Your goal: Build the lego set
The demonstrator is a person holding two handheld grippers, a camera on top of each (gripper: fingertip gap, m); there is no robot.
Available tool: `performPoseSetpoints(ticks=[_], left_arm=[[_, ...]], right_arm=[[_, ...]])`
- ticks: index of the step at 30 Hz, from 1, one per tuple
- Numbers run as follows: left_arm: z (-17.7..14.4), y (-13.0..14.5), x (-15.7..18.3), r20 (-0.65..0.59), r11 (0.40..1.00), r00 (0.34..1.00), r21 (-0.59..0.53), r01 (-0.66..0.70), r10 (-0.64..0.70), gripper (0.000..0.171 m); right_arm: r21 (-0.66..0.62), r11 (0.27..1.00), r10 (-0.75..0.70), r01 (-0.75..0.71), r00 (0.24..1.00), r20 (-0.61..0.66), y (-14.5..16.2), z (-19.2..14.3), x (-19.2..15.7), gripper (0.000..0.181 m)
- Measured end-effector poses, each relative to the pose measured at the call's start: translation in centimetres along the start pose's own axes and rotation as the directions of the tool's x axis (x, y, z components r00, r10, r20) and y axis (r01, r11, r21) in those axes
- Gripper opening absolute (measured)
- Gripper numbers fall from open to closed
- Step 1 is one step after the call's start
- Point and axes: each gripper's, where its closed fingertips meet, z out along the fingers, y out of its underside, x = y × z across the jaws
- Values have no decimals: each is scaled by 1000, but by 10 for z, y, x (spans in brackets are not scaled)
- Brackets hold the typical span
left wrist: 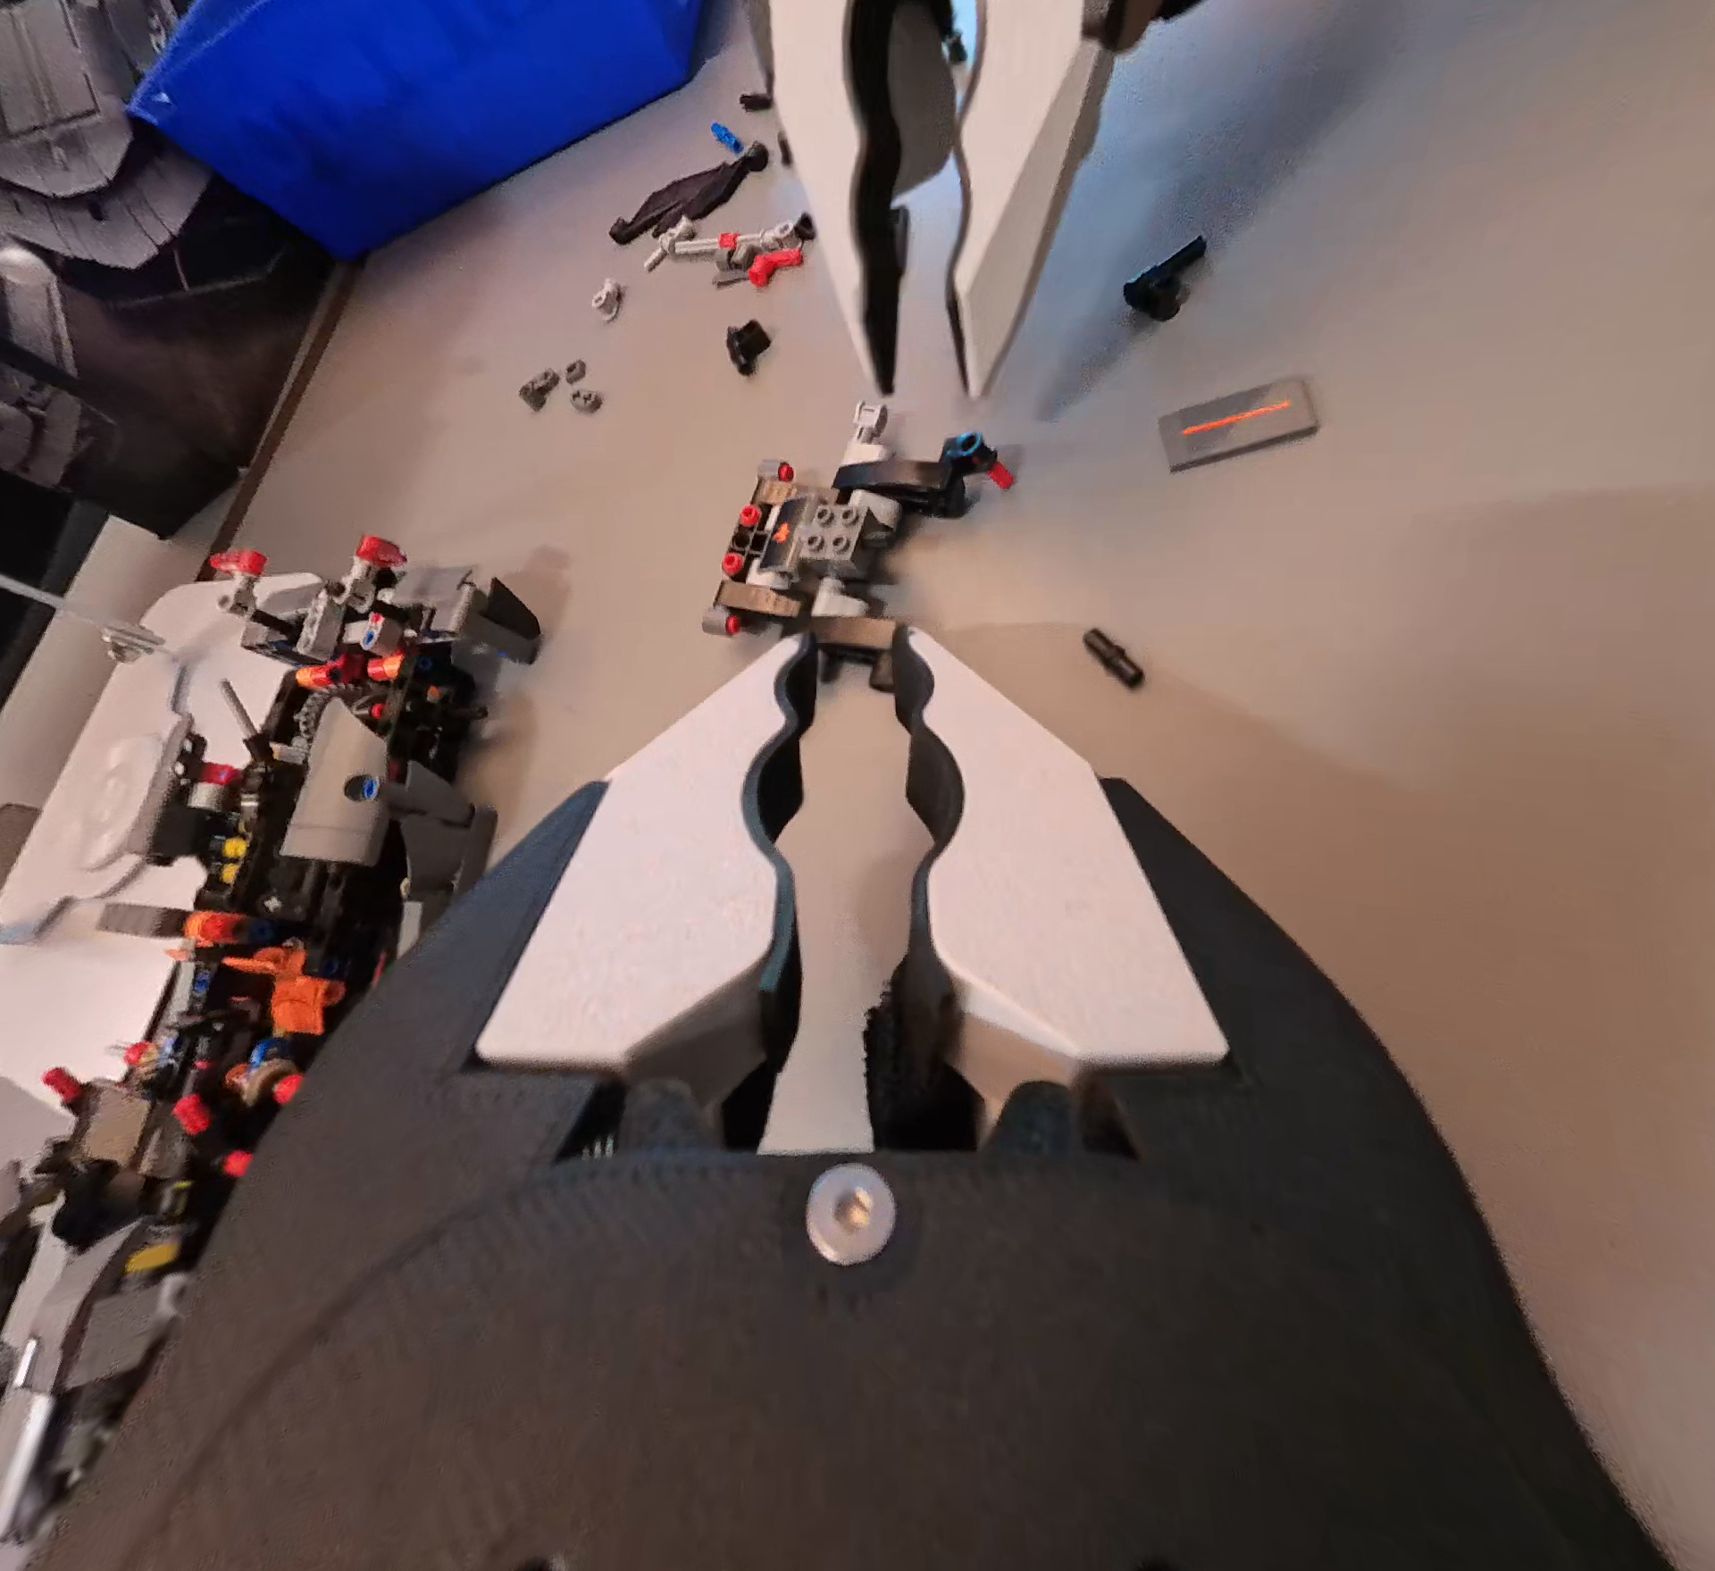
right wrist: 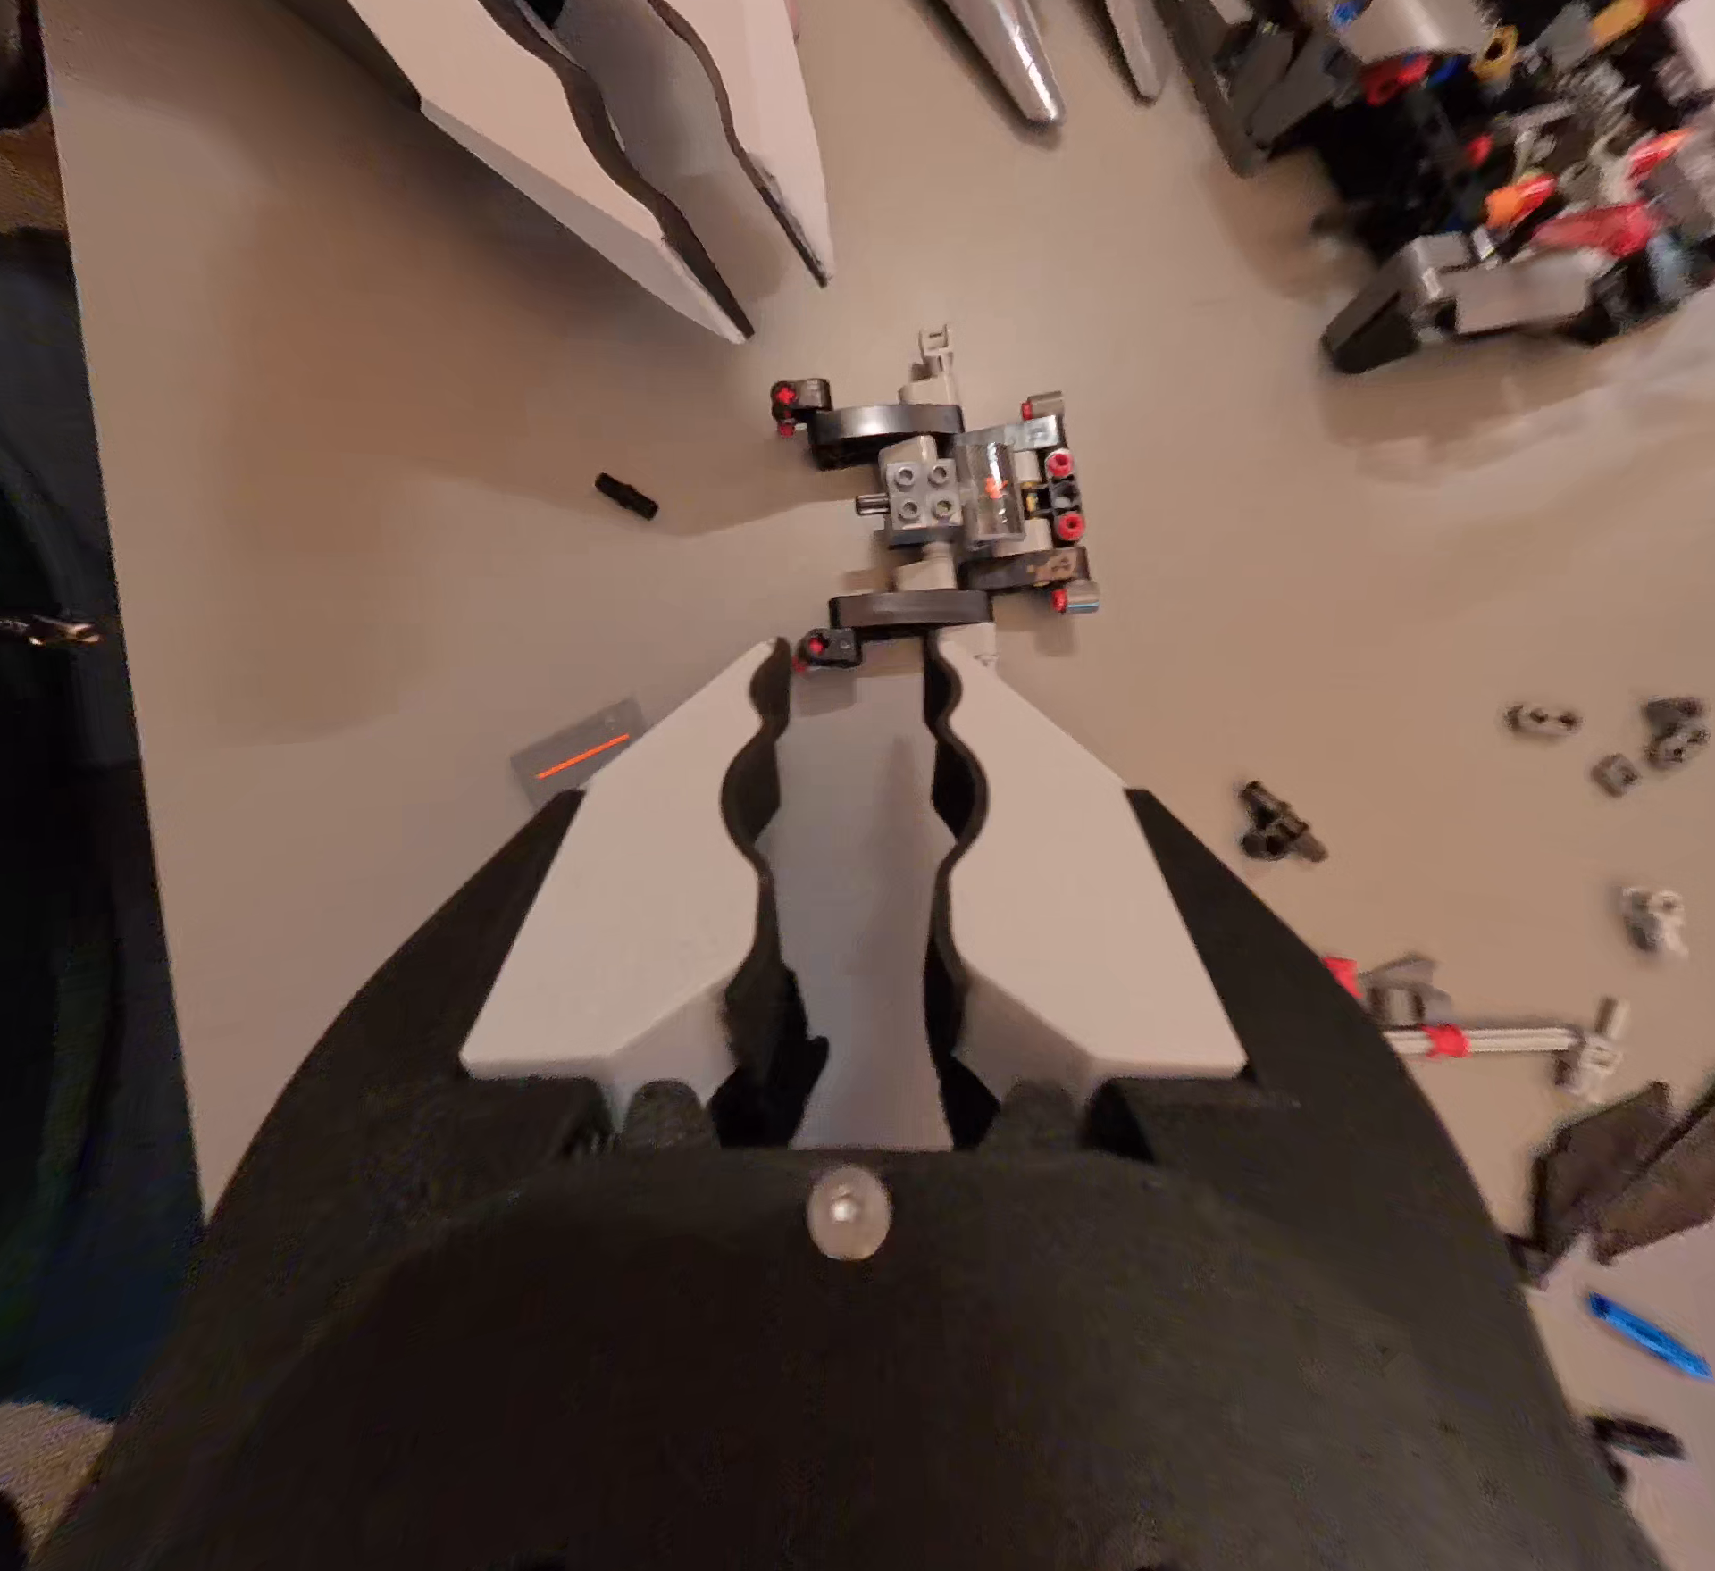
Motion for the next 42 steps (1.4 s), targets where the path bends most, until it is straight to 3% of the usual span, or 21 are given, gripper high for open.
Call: performPoseSetpoints(ticks=[5,9,15,17,24,29,42], left_arm=[[11,-12,9,-20,999,999,-8,-42,42,16],[27,-26,19,-48,995,994,5,-98,98,17],[43,-31,19,-56,985,984,-21,-170,169,15],[46,-31,18,-62,985,983,-27,-173,171,15],[50,-26,15,-60,985,985,-56,-165,161,15],[39,-22,19,-86,991,990,-70,-116,109,15],[54,-14,25,-6,979,985,-109,-173,174,8]], right_arm=[[-13,999,44,-43,999,17,10,12,-6,34],[-23,999,25,-25,1000,1,16,22,-5,18],[20,1000,-22,22,1000,-22,13,24,-2,12],[17,997,-74,75,995,-69,13,23,3,0],[34,997,-66,69,995,-69,13,19,3,6],[54,999,6,-6,1000,12,11,17,-8,21],[33,999,17,-16,1000,-19,7,26,-3,10]])
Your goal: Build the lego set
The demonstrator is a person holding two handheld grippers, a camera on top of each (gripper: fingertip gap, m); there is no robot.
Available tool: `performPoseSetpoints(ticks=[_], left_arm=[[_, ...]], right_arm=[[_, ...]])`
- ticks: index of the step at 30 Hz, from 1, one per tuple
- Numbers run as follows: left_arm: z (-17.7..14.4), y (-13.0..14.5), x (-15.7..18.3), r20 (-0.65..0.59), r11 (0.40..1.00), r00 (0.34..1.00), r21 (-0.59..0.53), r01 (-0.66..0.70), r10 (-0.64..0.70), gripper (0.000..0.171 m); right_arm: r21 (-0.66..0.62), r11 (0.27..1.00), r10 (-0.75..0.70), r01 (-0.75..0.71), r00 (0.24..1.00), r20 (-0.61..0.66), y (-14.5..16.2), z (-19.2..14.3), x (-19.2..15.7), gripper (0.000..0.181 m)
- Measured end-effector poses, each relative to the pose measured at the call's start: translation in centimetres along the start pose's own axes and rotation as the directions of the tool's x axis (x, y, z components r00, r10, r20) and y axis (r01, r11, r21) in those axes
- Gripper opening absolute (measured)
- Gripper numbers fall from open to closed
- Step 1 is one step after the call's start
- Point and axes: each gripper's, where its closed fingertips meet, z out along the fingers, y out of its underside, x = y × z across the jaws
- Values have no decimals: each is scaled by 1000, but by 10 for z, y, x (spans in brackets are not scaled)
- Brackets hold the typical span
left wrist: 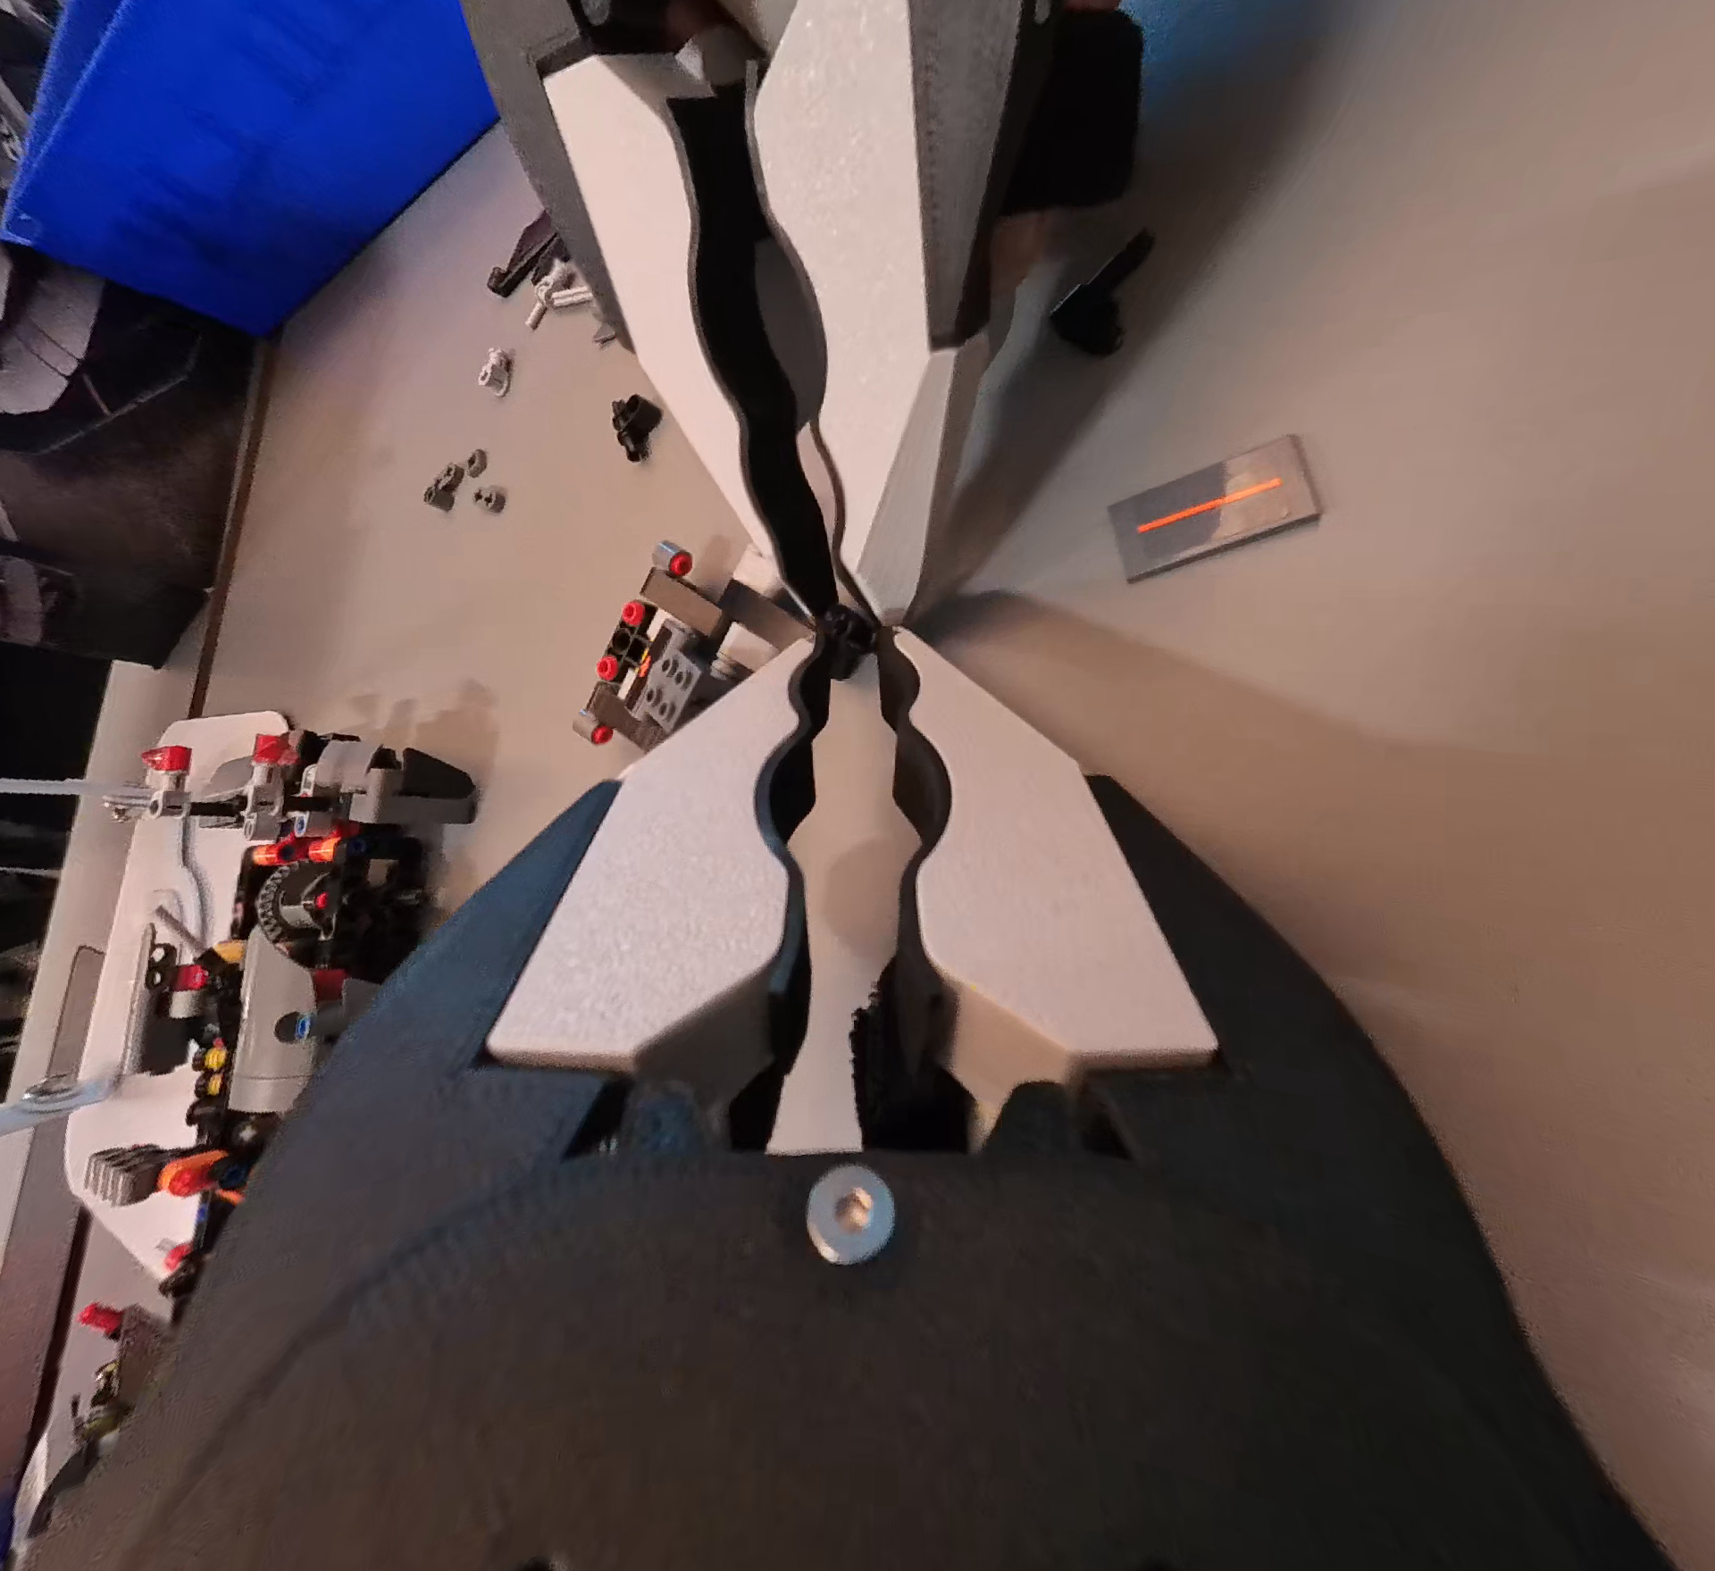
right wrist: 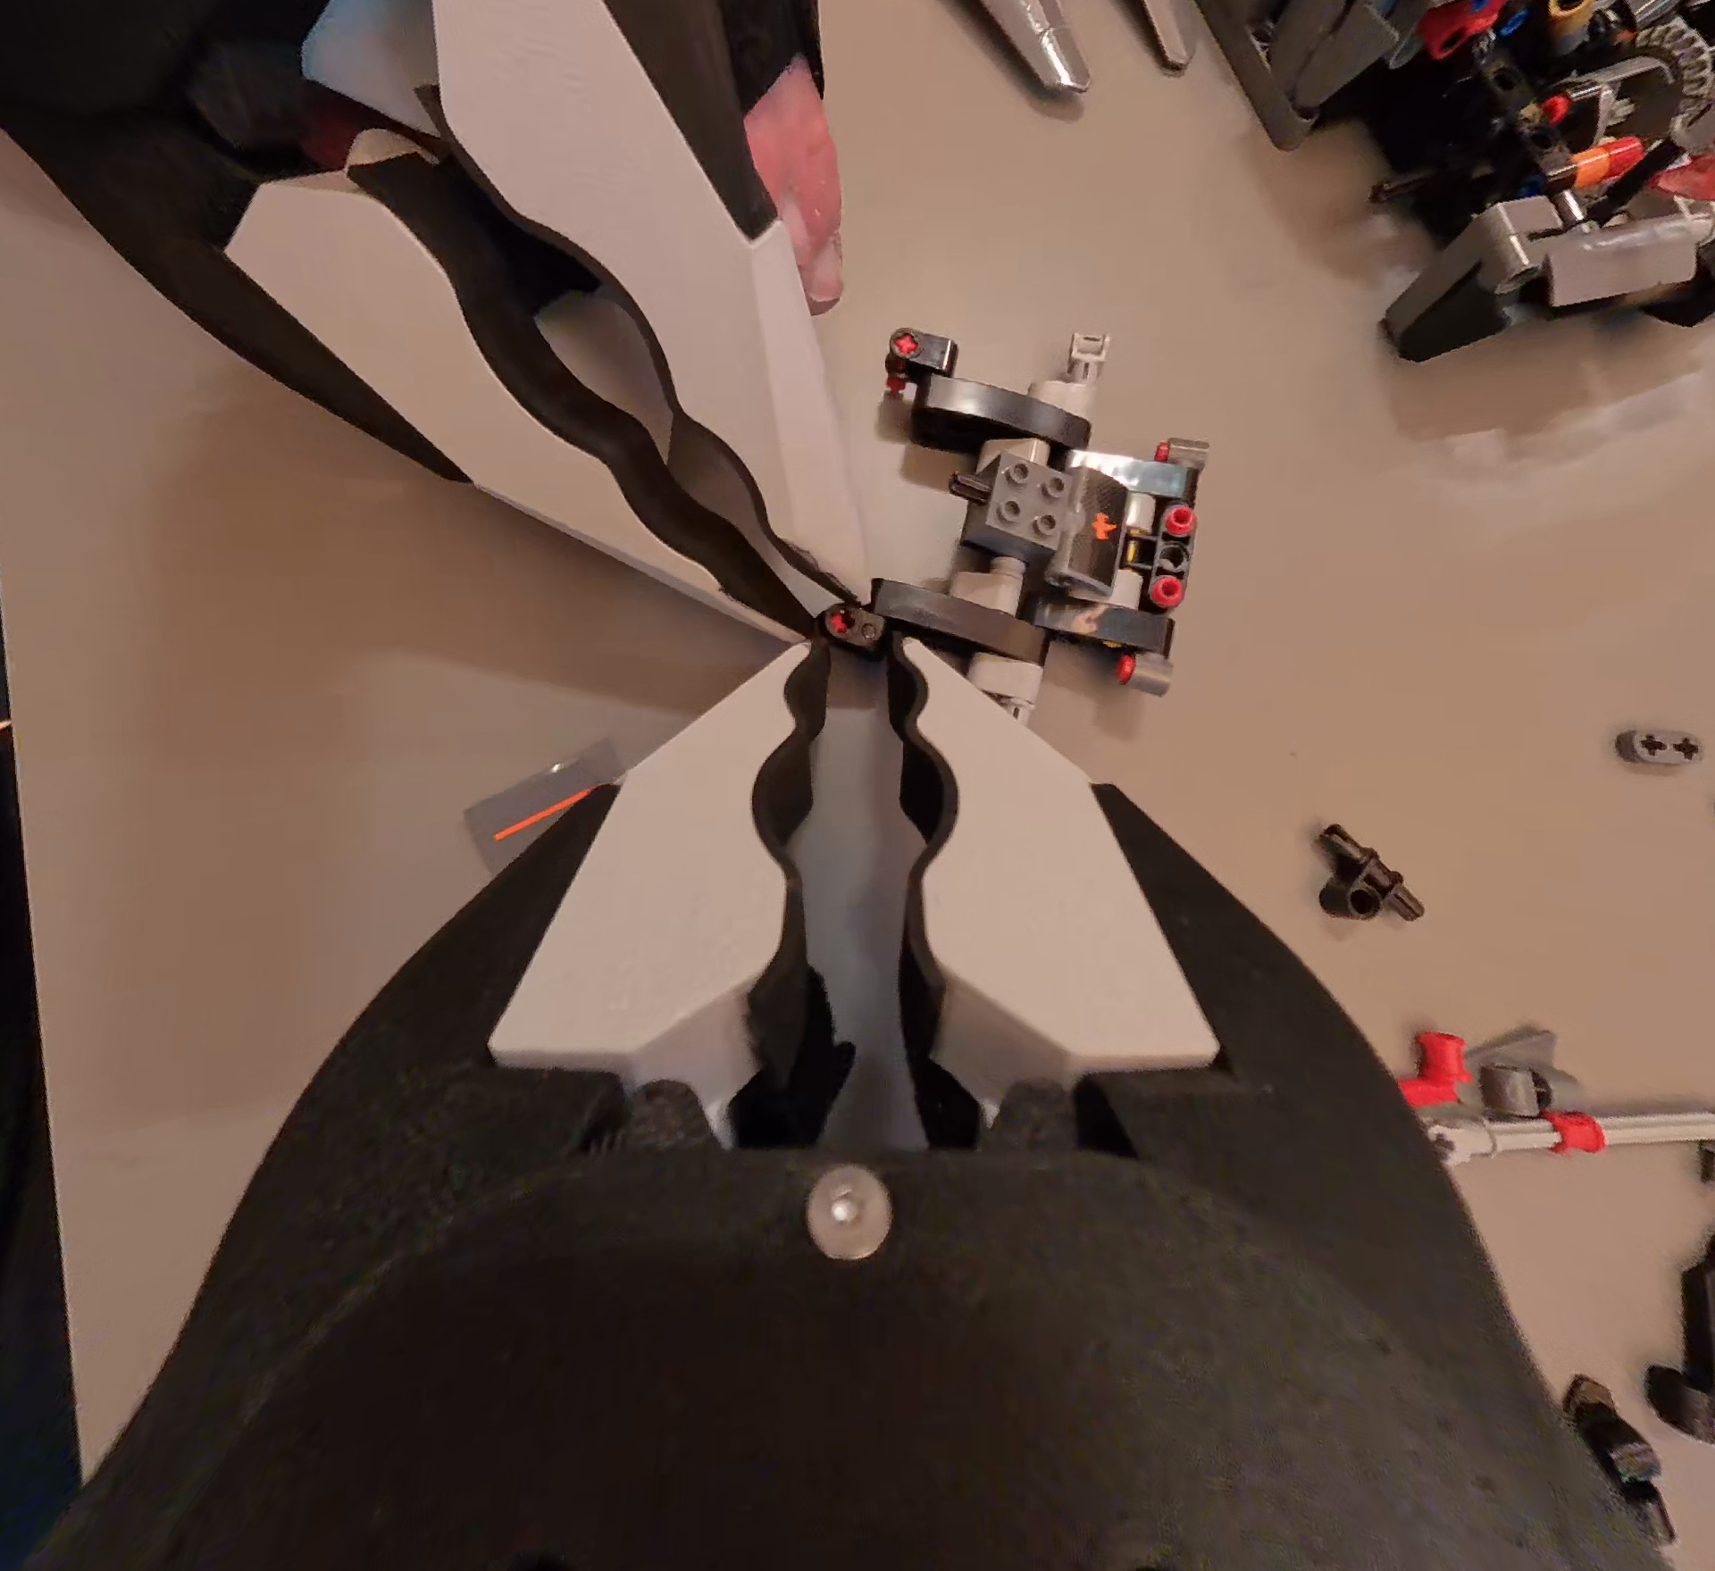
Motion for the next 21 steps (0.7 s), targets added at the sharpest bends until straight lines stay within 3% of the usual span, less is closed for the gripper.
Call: performPoseSetpoints(ticks=[21], left_arm=[[11,-1,-8,112,994,988,-14,-106,107,10]], right_arm=[[31,1000,-1,2,999,-50,3,-7,13,5]])
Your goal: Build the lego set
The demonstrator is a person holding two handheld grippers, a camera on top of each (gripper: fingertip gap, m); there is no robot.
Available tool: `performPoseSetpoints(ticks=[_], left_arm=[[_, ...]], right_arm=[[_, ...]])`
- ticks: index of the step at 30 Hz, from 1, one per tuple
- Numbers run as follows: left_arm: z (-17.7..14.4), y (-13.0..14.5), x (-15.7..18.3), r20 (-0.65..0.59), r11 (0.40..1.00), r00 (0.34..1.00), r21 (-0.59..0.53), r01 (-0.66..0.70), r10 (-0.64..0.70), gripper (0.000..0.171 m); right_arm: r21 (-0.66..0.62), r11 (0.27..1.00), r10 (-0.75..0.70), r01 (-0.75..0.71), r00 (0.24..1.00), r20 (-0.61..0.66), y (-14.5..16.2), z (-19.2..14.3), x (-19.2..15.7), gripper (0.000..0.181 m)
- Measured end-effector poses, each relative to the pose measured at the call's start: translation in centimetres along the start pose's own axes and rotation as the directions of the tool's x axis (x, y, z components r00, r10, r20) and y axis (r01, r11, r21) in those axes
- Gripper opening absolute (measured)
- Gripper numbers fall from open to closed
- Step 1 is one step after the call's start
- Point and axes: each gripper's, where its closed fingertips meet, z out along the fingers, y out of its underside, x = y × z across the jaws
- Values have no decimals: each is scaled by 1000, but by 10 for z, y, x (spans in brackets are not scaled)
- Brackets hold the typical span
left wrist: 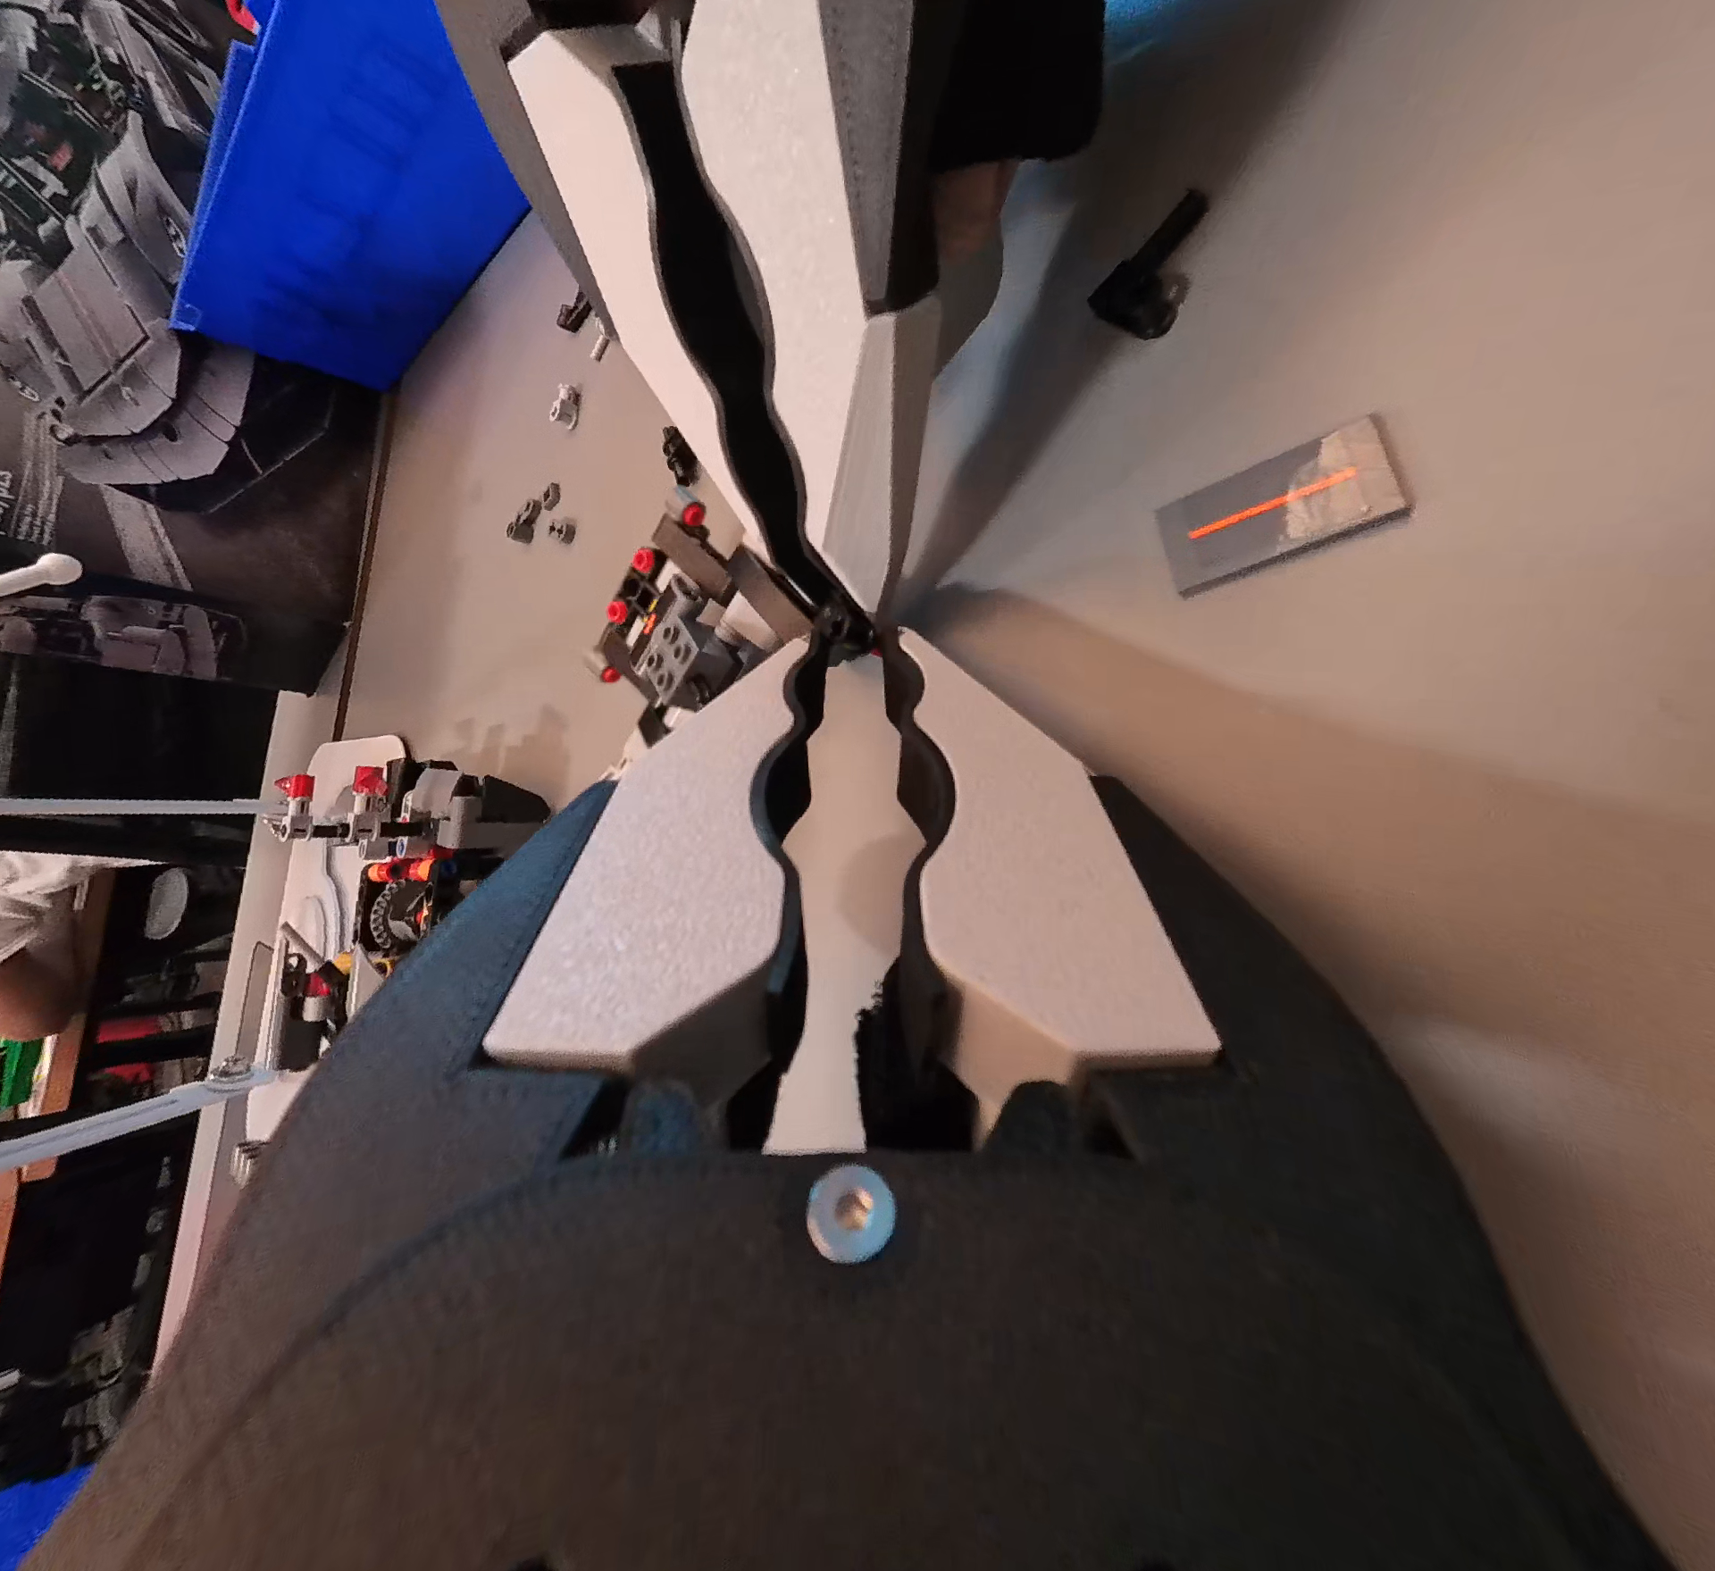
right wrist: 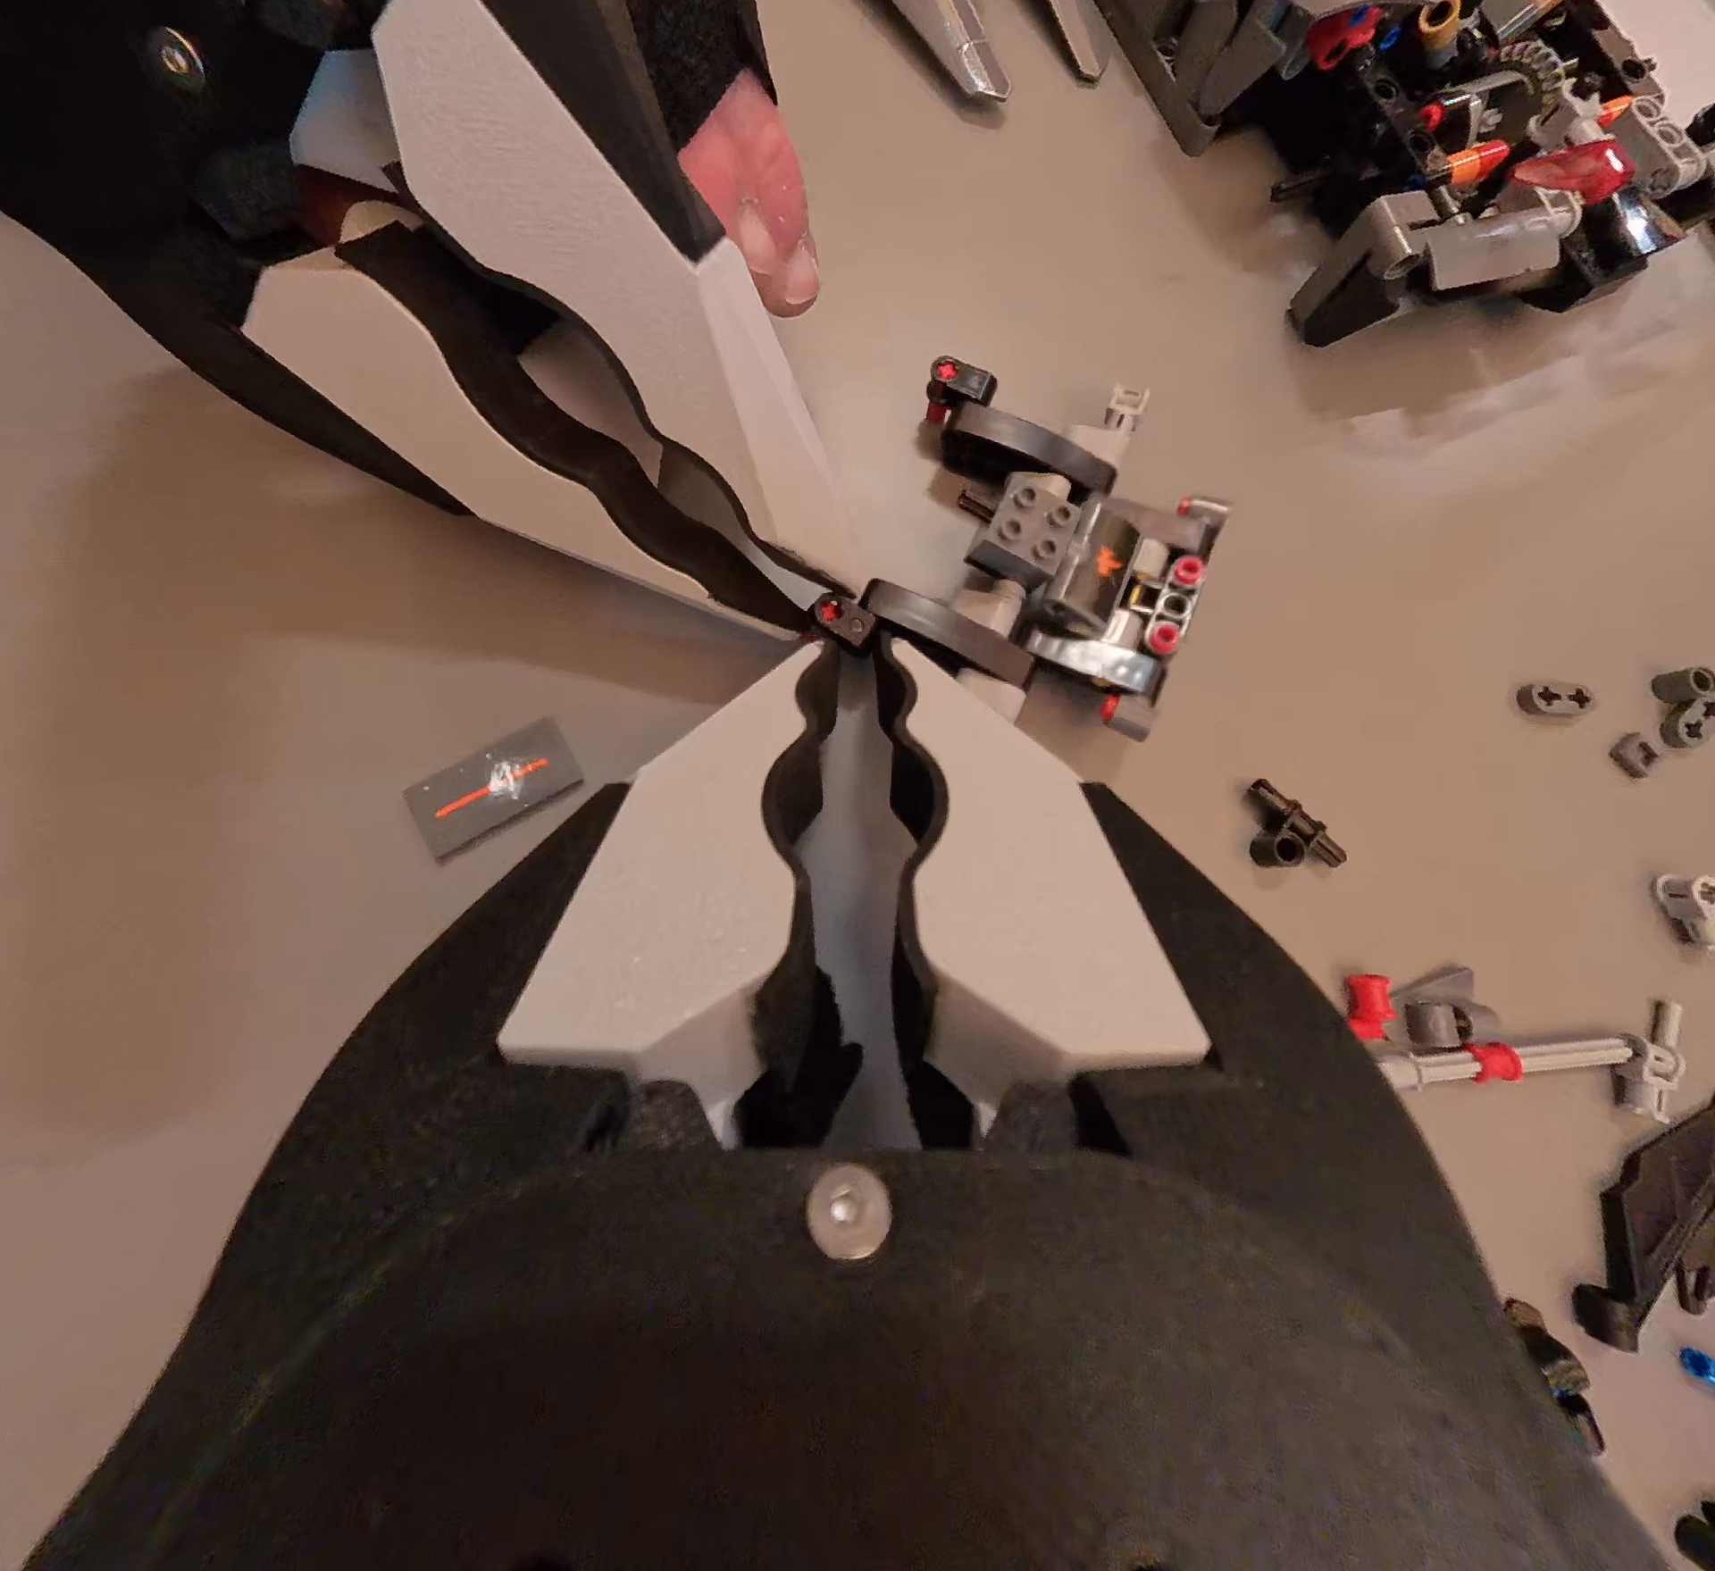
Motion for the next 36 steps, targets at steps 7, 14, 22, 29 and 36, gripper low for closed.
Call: performPoseSetpoints(ticks=[7,14,22,29,36], left_arm=[[-4,-3,-4,-11,999,1000,41,29,-28,11],[-11,-3,-2,-57,997,998,71,37,-33,10],[-9,1,-1,-75,998,997,57,2,2,9],[-9,4,-2,-63,999,998,48,14,-11,11],[-22,16,-36,22,998,999,36,41,-42,17]], right_arm=[[23,999,34,-34,999,25,1,-2,1,0],[65,996,60,-64,997,50,-5,-9,2,0],[52,997,46,-50,996,74,-10,-2,-3,0],[81,996,29,-34,997,66,-15,-8,-2,1],[84,995,65,-63,998,-24,-14,-28,16,23]])
